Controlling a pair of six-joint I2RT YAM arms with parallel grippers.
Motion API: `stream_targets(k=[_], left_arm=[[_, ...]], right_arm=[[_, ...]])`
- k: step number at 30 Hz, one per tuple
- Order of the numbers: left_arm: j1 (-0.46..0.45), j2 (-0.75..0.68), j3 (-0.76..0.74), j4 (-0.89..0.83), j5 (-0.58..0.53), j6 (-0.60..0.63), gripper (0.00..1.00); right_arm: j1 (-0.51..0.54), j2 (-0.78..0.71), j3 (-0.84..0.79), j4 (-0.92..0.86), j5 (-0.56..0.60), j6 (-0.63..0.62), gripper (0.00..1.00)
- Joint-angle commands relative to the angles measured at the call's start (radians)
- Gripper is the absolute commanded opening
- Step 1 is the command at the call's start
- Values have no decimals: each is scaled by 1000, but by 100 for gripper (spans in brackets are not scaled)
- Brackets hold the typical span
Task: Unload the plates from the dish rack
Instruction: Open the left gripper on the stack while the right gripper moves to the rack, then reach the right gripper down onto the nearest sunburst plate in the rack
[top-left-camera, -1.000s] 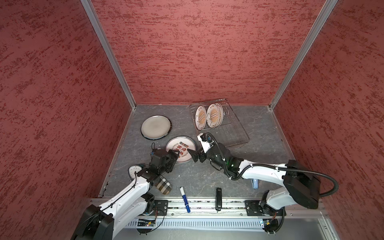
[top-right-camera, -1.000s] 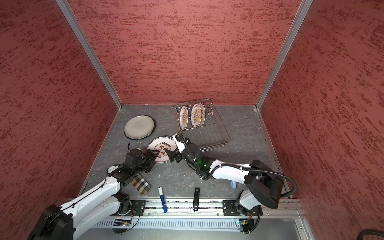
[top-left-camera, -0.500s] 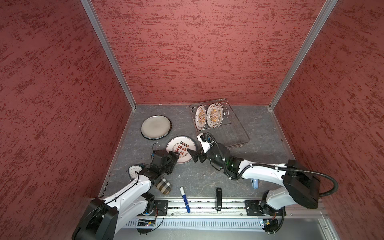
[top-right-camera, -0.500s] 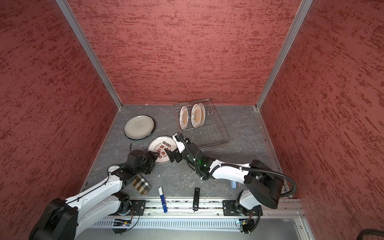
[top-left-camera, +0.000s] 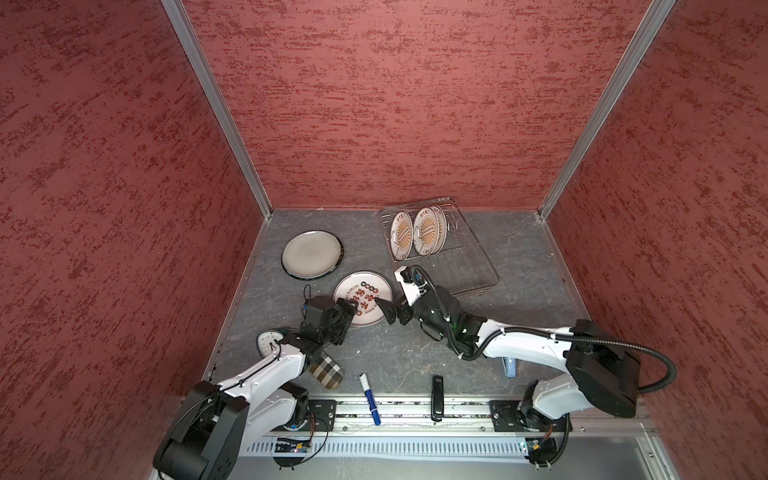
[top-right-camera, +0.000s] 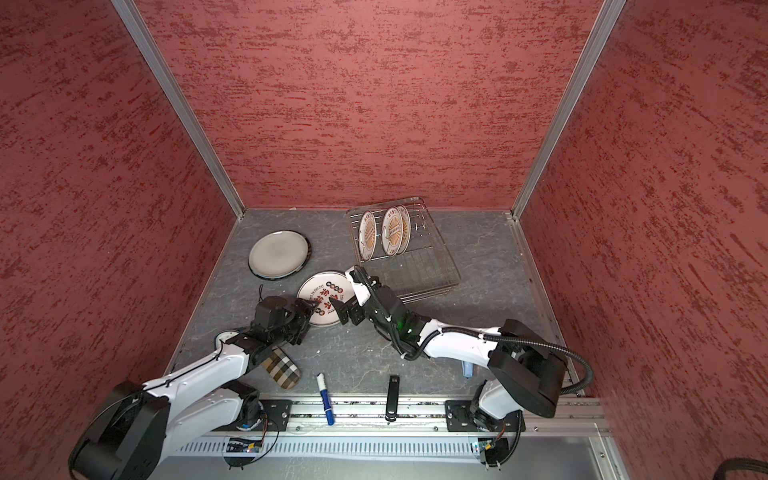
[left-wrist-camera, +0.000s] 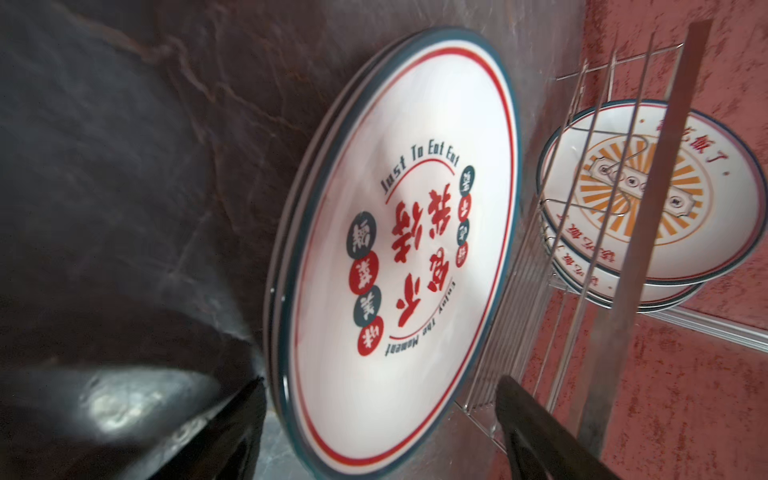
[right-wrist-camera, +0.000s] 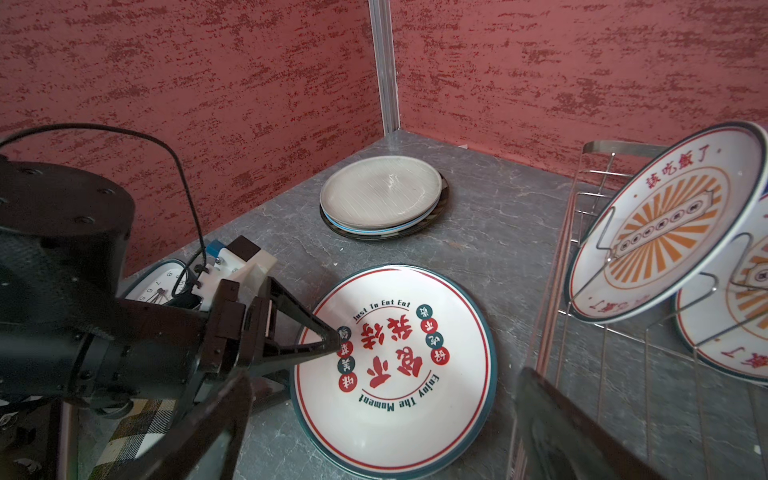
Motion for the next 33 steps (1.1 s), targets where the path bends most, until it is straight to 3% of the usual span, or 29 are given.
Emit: stream_targets(k=[1,3,8,20,25,29,33], left_arm=[[3,-75,-17,-63,-57,11,95],[3,-122,-26,-86,-75,20,100],[1,-229,-39,-140,-85,33,100],[-2,-323,-28,-188,-116,98,99],[-74,-377,-66,27,-144,328,99],[-143,-430,-56,47,-191,436,99],[-154,-460,-39,86,-130,500,99]], right_arm=[[11,-23,-31,81,55,-10,99],[11,-27,-39,94,82,6,99],[-12,-51,-46,91,153,81,99],[-197,-147,-98,98,59,245,99],[-340,-147,-54,38,-115,315,99],[-372,-121,-3,-10,-148,296,99],[-380,-77,49,-24,-143,268,99]])
